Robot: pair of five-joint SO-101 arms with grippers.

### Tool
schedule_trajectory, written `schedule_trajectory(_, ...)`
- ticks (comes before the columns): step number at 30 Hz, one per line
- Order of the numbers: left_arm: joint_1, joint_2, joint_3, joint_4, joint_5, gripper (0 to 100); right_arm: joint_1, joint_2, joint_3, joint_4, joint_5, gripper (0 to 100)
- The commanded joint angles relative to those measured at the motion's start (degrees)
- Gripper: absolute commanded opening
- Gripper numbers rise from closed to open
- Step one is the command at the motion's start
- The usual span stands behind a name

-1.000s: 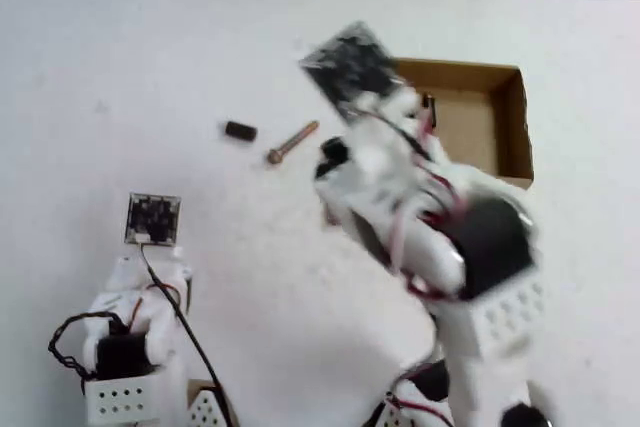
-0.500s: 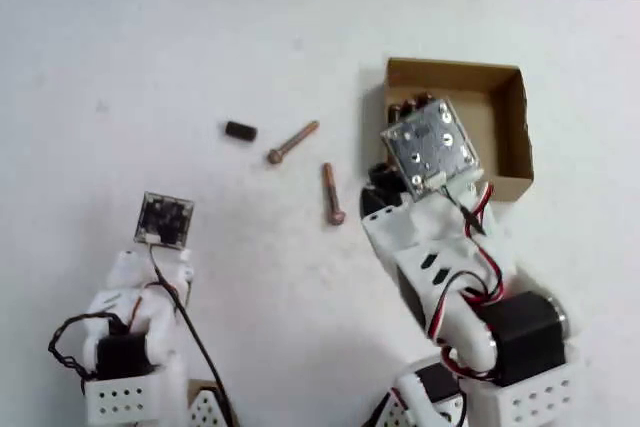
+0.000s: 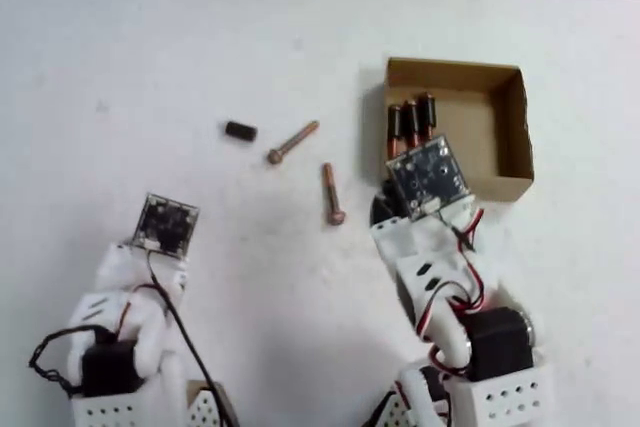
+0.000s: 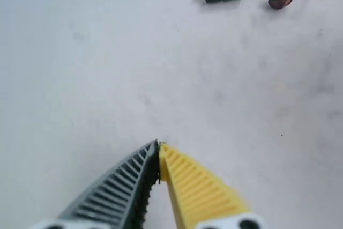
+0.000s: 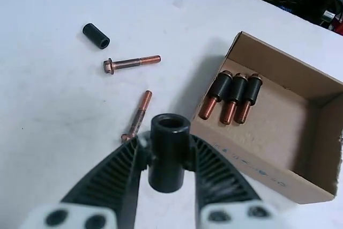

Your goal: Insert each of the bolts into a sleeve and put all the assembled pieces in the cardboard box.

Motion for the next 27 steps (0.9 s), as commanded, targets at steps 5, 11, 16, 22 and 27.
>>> schedule_trajectory(5, -0.84, 0.04, -12.31, 6.33, -5.98, 2, 0.92, -9.98, 9.14, -6.37, -0.18, 1.7)
schedule_trajectory(11, -5.05, 10.42, -22.07, 6.15, -10.73, 2, 1.01, -16.04, 15.12, -10.51, -4.13, 1.7)
schedule_trajectory(16, -4.88, 25.98, -33.32, 6.07, -10.37, 2, 1.01, -19.38, 17.67, -11.03, -4.48, 1.7)
schedule_trajectory(22, 0.57, 41.71, -42.37, 6.07, -10.46, 2, 0.66, -22.37, 22.59, -14.64, -4.48, 1.8)
schedule_trajectory(27, 10.07, 53.93, -46.77, 5.98, -10.37, 2, 0.75, -25.1, 26.73, -17.01, -4.48, 1.8)
